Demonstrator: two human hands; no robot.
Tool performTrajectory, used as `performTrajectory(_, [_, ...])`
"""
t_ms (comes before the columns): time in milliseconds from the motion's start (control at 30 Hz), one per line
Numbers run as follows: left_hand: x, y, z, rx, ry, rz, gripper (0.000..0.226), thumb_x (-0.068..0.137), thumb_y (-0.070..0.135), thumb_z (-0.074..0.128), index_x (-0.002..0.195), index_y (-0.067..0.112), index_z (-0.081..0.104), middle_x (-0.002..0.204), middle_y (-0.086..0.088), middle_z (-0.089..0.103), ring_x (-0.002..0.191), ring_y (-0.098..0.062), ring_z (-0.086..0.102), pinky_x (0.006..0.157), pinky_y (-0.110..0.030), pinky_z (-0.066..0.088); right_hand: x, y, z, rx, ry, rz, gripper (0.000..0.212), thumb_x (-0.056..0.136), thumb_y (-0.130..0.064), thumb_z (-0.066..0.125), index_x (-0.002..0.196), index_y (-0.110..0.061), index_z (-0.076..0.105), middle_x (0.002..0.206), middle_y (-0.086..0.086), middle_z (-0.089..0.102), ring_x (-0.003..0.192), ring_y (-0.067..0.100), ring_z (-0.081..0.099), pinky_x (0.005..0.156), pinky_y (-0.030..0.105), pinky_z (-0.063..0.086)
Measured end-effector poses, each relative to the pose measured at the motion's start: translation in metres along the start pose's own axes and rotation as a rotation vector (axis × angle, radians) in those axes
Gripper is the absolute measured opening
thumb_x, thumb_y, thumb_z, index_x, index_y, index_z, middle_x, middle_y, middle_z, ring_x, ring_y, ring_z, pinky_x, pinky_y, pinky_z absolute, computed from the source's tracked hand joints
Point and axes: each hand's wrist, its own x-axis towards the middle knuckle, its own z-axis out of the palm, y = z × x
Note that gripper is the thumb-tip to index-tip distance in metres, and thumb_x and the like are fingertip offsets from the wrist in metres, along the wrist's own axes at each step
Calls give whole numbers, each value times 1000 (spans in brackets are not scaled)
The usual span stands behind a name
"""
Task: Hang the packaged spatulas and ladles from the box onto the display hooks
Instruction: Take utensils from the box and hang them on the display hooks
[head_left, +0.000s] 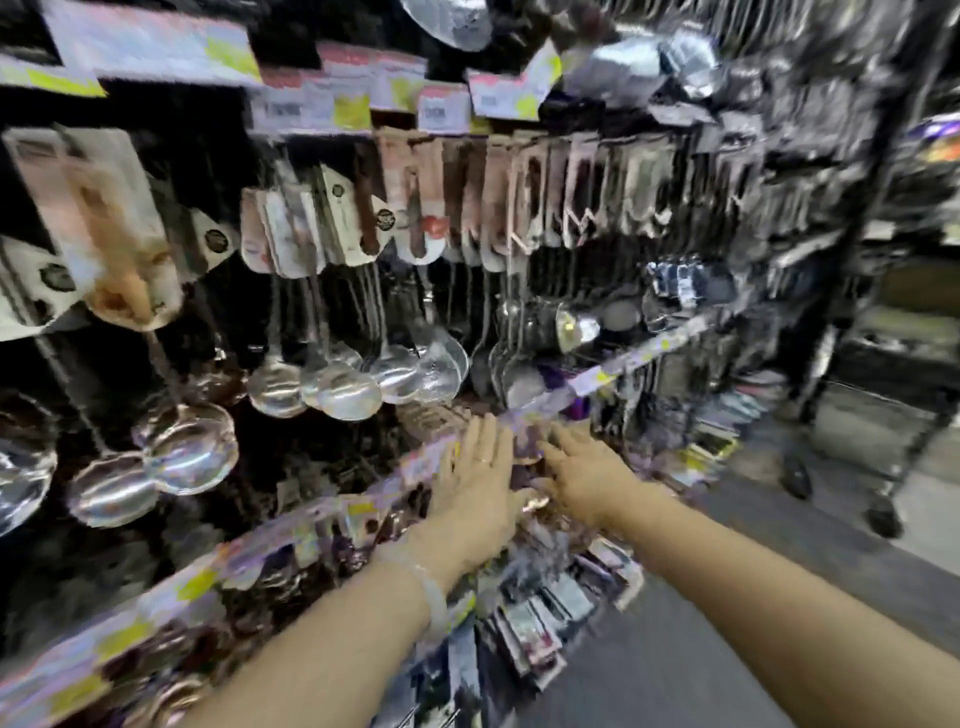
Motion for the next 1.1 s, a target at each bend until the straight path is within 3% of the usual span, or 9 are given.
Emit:
performTrajectory(67, [25, 42, 17, 41, -68, 61, 71, 95, 44, 32, 147, 14, -6, 157, -5, -18, 144, -21, -19, 117, -43, -7, -4, 47, 8, -80, -35, 65, 71, 93, -57, 25, 149, -15, 14, 159, 12, 3, 147, 29, 3, 118, 44, 17])
performTrajectory(167, [63, 104, 34, 83, -127, 137, 74, 94, 45, 35, 147, 14, -5, 157, -5, -15, 145, -21, -16, 118, -45, -5, -13, 118, 14, -92, -48, 165, 65, 95, -49, 34, 148, -18, 14, 159, 10, 3, 147, 28, 1, 118, 47, 14])
performTrajectory(633, [228, 344, 113, 103, -227, 445, 72, 95, 45, 33, 148, 16, -7, 157, -5, -16, 145, -21, -17, 118, -46, -3, -79, 401, -1, -8, -74, 566, 63, 97, -47, 34, 149, -17, 14, 159, 9, 1, 147, 27, -2, 118, 44, 10])
performTrajectory(1100, [499, 518, 179, 60, -283, 702, 70, 96, 43, 33, 148, 17, -6, 157, -7, -15, 145, -23, -16, 117, -47, 0, 51, 668, -13, 55, -41, 812, 64, 96, -47, 35, 148, -14, 16, 158, 12, 6, 146, 29, 1, 117, 46, 17])
